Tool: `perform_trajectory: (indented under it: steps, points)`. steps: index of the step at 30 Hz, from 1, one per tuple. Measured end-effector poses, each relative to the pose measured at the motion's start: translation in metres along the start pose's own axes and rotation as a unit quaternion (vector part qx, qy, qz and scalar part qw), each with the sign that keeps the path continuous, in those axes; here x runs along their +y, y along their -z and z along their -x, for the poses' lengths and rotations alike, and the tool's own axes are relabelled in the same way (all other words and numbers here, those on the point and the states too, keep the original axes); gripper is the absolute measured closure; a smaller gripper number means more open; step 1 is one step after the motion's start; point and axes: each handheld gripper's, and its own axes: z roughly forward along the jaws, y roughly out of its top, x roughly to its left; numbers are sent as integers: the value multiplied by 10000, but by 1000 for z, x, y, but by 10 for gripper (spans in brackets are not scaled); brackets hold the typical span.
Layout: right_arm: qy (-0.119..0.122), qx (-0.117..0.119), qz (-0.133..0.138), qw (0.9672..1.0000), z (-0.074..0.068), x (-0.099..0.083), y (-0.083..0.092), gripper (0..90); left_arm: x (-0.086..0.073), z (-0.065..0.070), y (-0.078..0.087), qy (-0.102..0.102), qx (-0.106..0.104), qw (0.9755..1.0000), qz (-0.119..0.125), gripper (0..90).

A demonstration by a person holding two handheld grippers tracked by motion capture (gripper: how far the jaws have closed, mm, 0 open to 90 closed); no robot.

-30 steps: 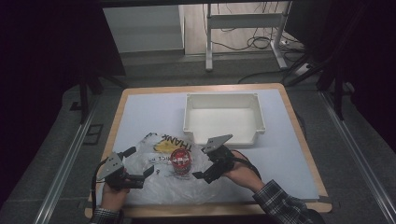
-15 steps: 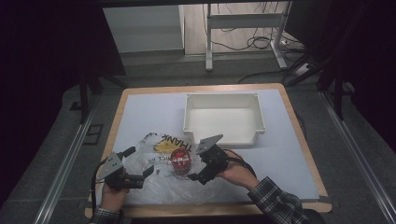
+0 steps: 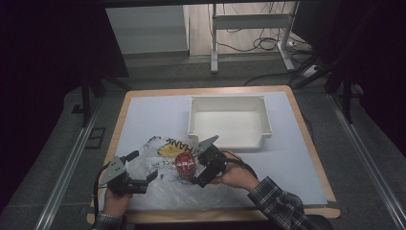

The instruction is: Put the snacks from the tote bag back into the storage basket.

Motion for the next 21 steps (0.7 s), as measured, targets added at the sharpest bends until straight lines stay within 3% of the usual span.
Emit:
perform_trajectory:
  steps: [9,17,21]
  points:
    - [82,-90,-319,9994,1,11,-15,43,0,0,0,-1,-1,10000,-2,0]
    - [5,-82,-602,9982,4,20,-27,100,0,0,0,-8,1,10000,-7,0]
    - [103,-151,-755,9970,5,26,-32,135,0,0,0,-8,-5,10000,-7,0]
